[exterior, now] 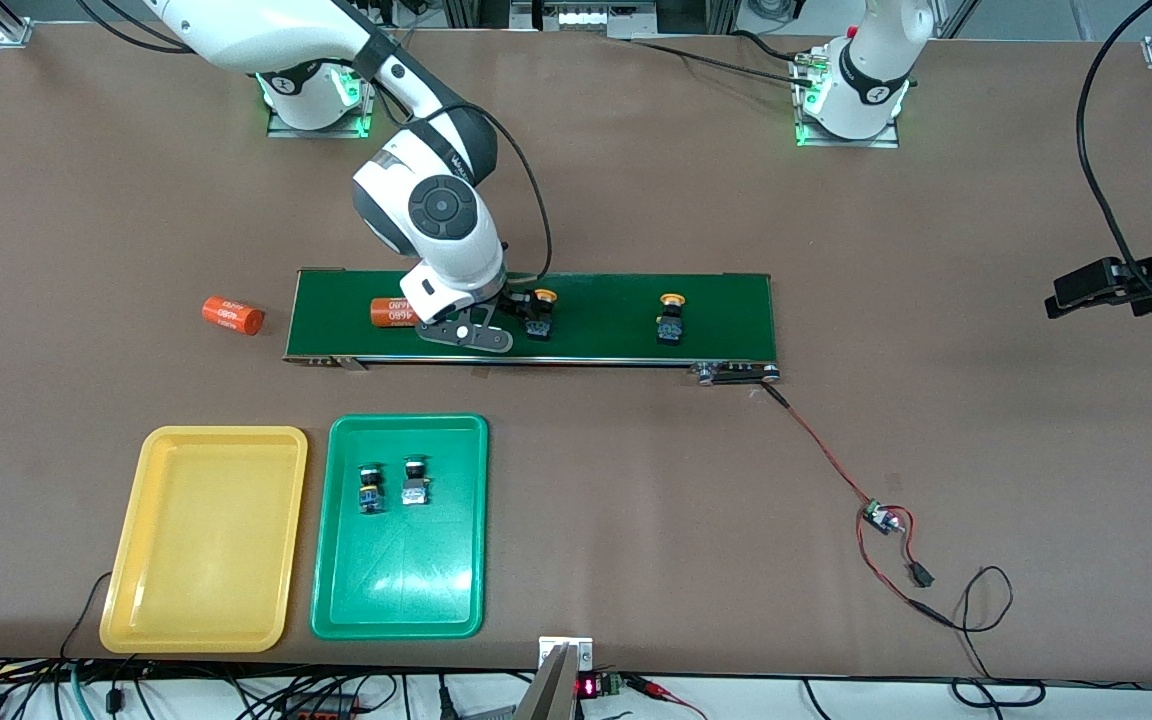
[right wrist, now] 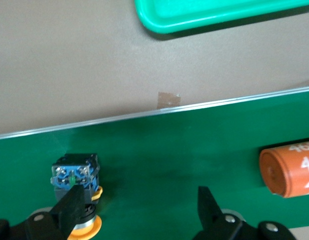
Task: Sort buttons by color to trays
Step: 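Close the right gripper on the orange-based button and lift it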
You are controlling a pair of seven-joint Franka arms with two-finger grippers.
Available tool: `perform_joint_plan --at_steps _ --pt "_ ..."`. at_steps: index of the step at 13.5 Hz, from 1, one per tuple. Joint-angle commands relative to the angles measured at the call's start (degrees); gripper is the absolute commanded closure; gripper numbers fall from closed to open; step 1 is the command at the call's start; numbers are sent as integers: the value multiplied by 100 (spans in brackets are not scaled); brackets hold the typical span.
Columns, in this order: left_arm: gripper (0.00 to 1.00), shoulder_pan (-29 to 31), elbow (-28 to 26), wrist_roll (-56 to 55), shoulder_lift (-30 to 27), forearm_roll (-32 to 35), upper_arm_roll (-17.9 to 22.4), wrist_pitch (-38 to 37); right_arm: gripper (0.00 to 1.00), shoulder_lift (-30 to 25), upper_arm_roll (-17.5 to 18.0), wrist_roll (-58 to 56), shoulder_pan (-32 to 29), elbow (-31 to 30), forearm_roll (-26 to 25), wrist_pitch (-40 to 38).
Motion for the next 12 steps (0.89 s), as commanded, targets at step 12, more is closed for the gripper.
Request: perform_joint_plan --at_steps 12 --pt "0 -21 0 11 -123 248 -75 358 0 -112 12 263 -16 -562 -49 650"
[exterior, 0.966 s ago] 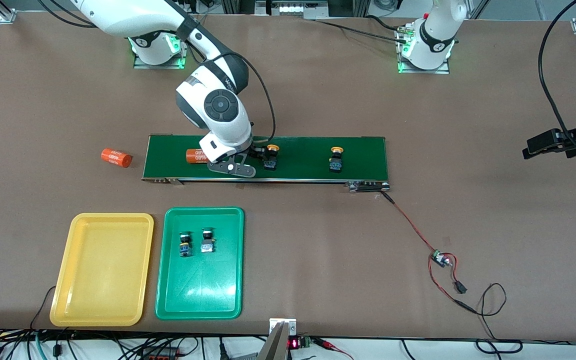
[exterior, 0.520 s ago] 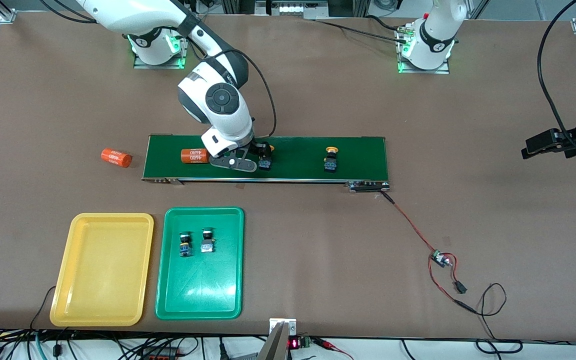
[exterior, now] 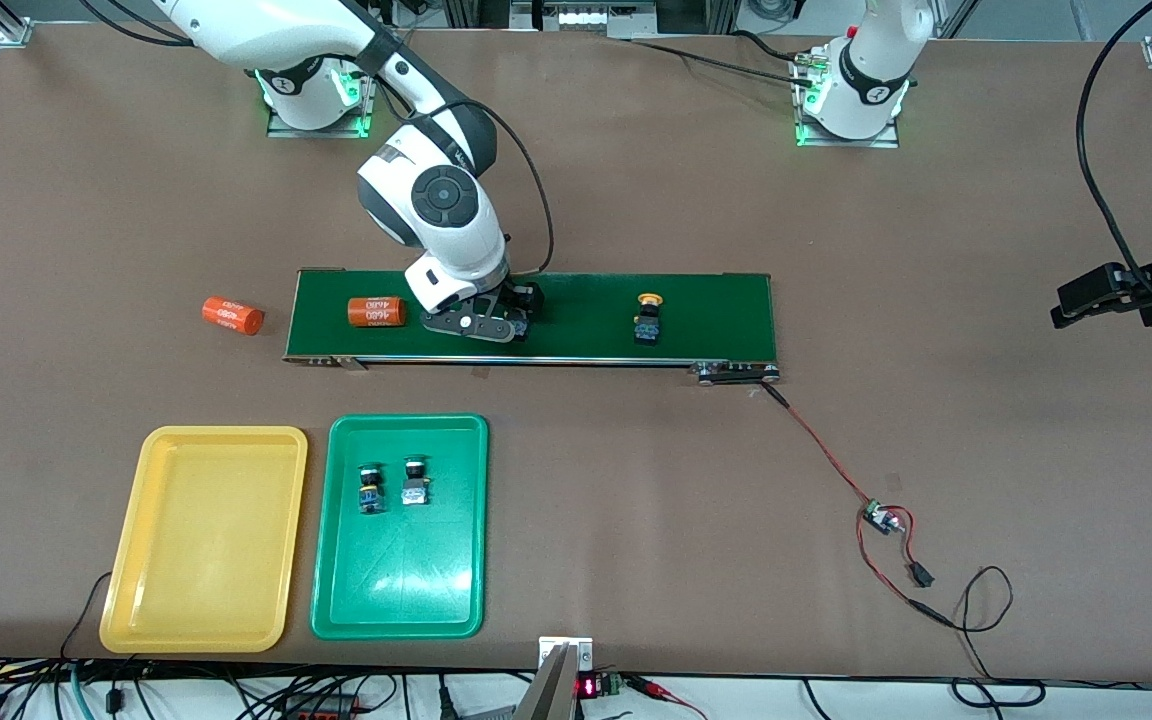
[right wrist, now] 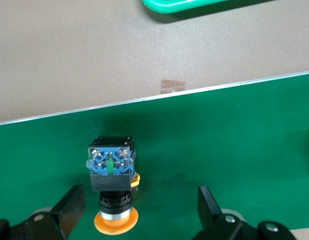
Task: Sort buttons by color to trays
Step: 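Close the right gripper on the orange-based button and lift it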
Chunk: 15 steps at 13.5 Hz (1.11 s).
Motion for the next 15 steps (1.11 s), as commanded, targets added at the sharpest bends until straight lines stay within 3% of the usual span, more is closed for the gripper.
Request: perform_joint_plan --at_steps 1,3,9,15 --pt "0 0 -21 15 -105 71 -9 74 0 -26 7 116 -22 -194 -49 220" --pt "0 9 -39 15 -114 45 -9 56 0 1 -2 107 -31 -203 -49 246" --pt "0 18 -39 -64 -114 53 0 56 32 53 -55 2 -57 -203 -110 317" --pt "0 -26 -30 -73 -114 106 -52 56 96 62 -380 -560 -119 -142 -110 300"
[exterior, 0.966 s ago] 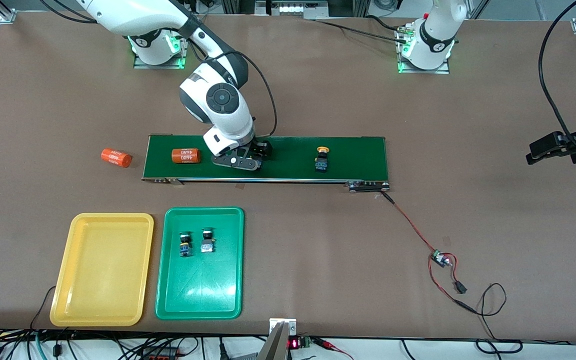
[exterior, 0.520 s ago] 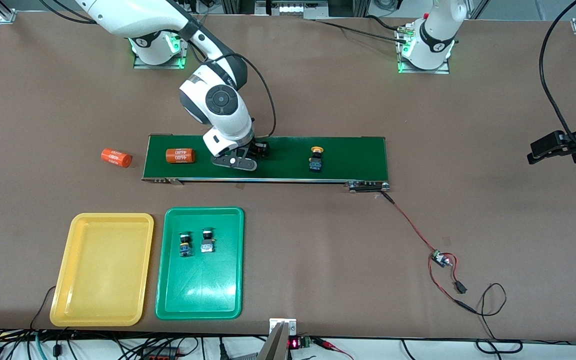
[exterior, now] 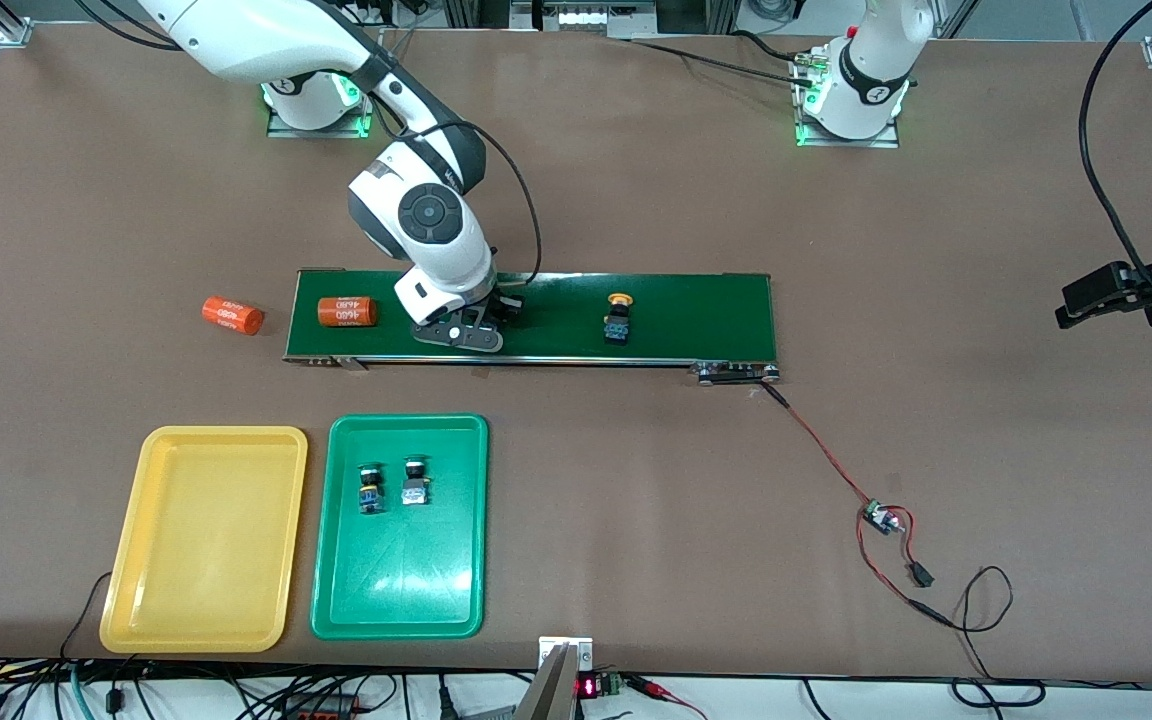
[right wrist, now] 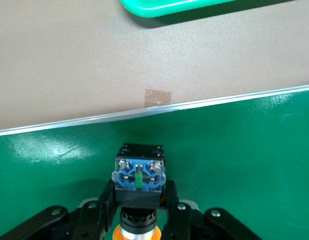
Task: Sort buttons by color to trays
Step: 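Carry the button with the right gripper over the yellow tray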
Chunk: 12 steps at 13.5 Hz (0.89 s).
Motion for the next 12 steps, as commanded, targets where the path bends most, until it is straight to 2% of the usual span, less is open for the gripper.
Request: perform_joint_plan --at_steps 1,2,4,6,8,12 --pt "0 -45 -30 -39 -105 71 -67 -3 100 -50 -158 -381 -162 62 -59 45" --pt "0 -28 -22 -39 -131 45 -93 -12 100 -94 -166 -435 -206 176 -23 -94" --pt "0 8 -4 -30 -122 35 -76 -12 100 -121 -175 -680 -250 806 99 -926" --pt "0 7 -4 -30 -114 62 -76 -12 100 -130 -393 -1556 -320 1536 730 -1753" --pt "0 16 -13 -30 -105 71 -76 -12 100 -147 -623 -2112 -434 1985 961 -2142" --pt "0 -19 -13 -39 -105 71 -85 -20 100 -60 -834 -2457 -777 2154 935 -2398"
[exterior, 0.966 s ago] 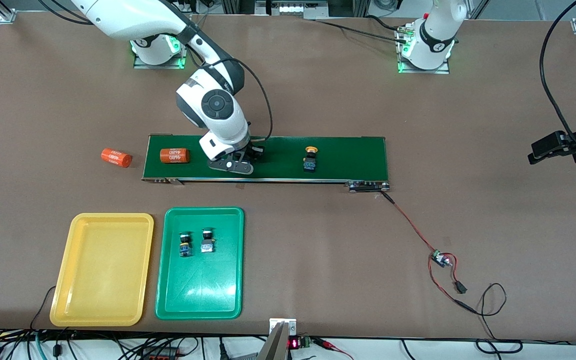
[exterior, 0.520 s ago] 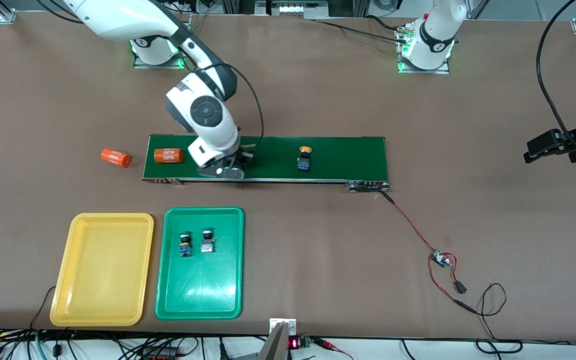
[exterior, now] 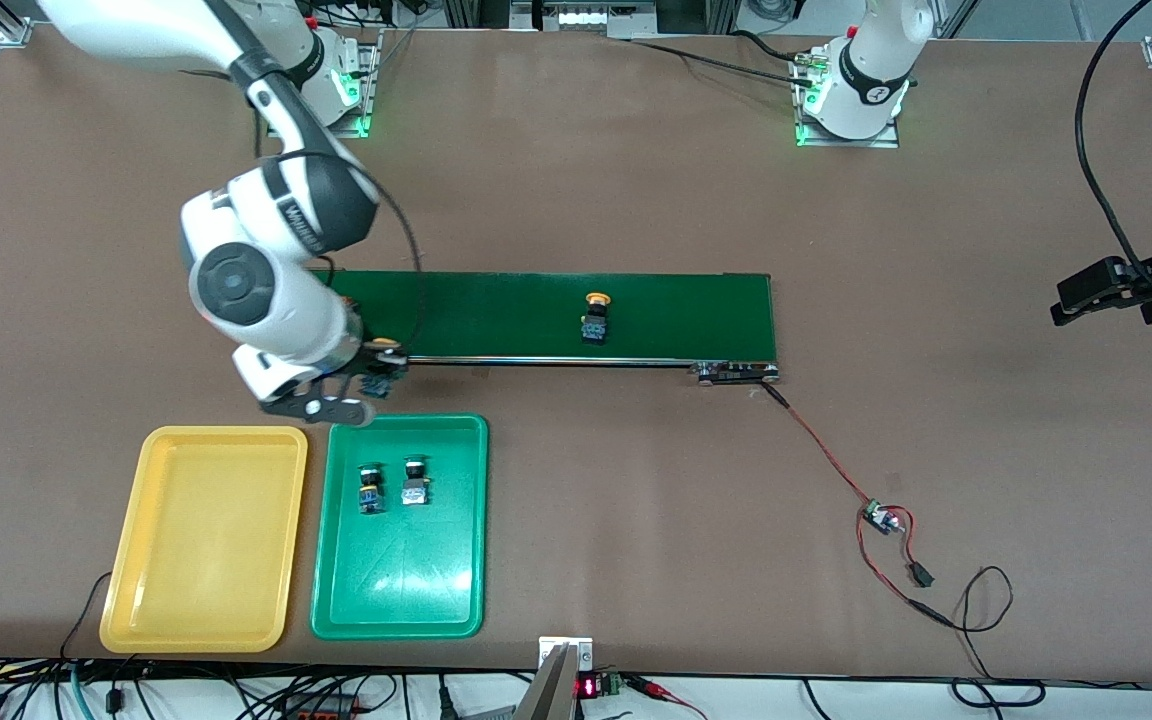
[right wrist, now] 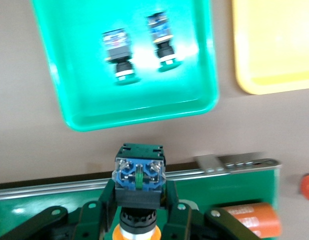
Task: Sort buttons by color to trays
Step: 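Carry the button with the right gripper over the yellow tray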
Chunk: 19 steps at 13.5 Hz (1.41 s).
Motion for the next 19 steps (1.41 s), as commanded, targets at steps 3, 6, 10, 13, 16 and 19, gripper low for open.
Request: perform_joint_plan --at_steps 3,6,10,13,16,19 --pt "0 -26 -13 -33 -60 71 -22 -20 99 396 -110 -166 -343 376 17 -210" --pt "0 -44 -13 -24 -51 88 -22 -20 99 512 -337 -988 -571 500 26 -193" --pt "0 -44 -13 -24 -60 88 -22 -29 99 530 -804 -2090 -825 508 44 -9" --pt "0 -44 -22 -24 -51 88 -31 -29 99 731 -831 -3029 -1221 508 8 456" --pt "0 -52 -22 -24 -42 88 -31 -29 100 959 -971 -3522 -1380 709 -271 782" --pt "0 -52 -31 -24 -33 88 -31 -38 100 1267 -1007 -3760 -1529 843 -632 1246"
